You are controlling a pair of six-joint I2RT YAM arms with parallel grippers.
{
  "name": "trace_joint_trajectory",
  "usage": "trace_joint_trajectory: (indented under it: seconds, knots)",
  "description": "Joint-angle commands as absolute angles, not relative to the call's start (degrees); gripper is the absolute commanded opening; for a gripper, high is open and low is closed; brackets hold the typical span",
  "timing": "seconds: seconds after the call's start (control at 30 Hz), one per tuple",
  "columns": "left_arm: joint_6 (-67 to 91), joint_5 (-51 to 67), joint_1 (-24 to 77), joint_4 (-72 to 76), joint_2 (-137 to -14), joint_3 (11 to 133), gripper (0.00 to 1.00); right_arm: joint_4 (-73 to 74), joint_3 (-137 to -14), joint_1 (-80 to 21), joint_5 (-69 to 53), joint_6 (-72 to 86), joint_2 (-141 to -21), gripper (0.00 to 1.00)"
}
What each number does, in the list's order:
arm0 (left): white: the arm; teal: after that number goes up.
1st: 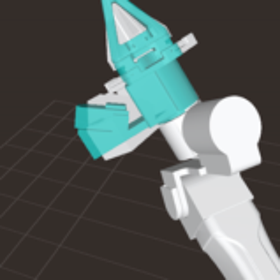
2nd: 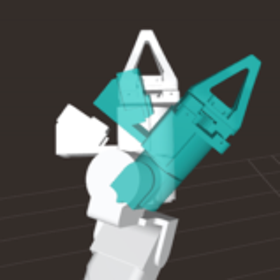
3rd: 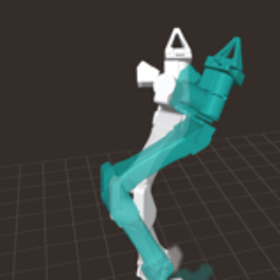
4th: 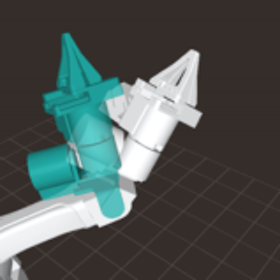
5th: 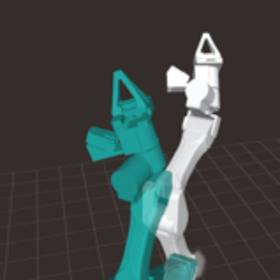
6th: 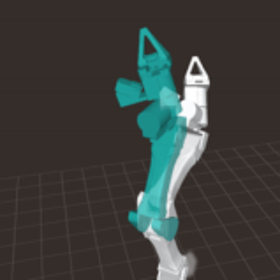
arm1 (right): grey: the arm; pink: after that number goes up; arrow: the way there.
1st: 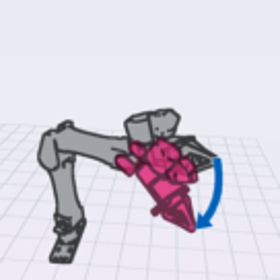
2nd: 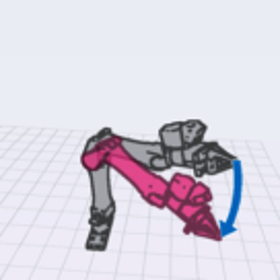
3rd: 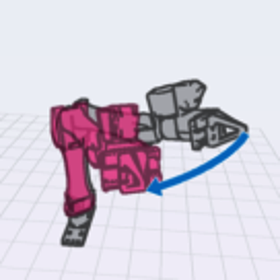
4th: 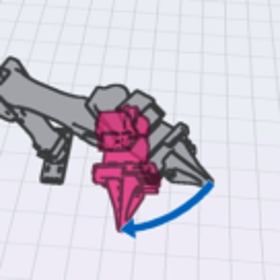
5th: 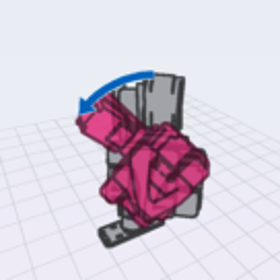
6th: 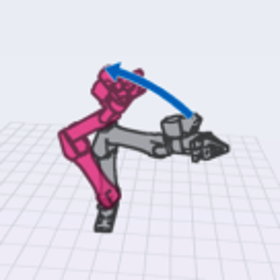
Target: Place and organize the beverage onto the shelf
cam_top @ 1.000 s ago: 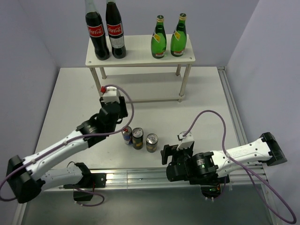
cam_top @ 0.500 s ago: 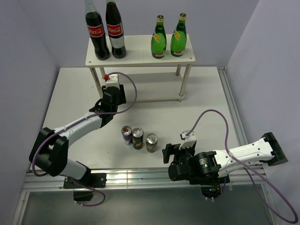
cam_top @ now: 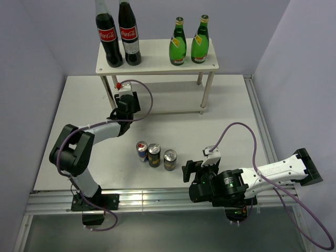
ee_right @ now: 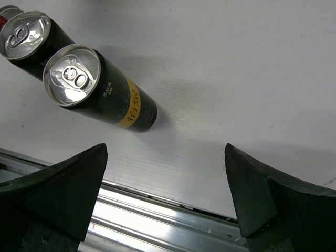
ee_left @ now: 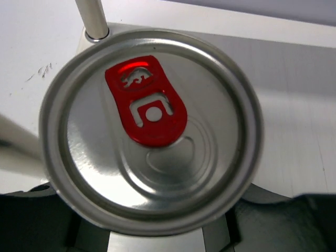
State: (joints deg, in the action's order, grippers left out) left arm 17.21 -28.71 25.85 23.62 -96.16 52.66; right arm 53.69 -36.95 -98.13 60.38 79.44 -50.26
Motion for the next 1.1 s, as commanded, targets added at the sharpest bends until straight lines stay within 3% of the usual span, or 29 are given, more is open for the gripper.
trace_joint_trajectory:
  seconds: [0.0, 0.47, 0.8, 0.93, 1.07]
  knots:
    - [16.1, -31.2, 25.3, 35.2, -97.6, 57.7, 0.00, 54.3, -37.2, -98.6, 63.2, 81.2, -49.8, 0.99]
    - [15.5, -33.0, 23.1, 29.2, -107.0, 69.3, 0.00, 53.9, -36.7, -98.6, 63.2, 81.6, -50.1, 0.99]
    - [16.9, -35.9, 22.7, 26.5, -108.4, 68.3, 0.01, 54.1, -36.6, -98.5, 63.5, 82.1, -50.4, 0.99]
    - [17.6, -34.5, 22.3, 25.8, -109.2, 68.4, 0.10, 54.3, -36.7, -98.6, 63.5, 82.4, -50.3, 0.99]
    - [18.2, -34.2, 22.4, 26.1, -109.6, 67.9, 0.28, 54.8, -36.7, -98.6, 63.5, 83.1, -50.1, 0.99]
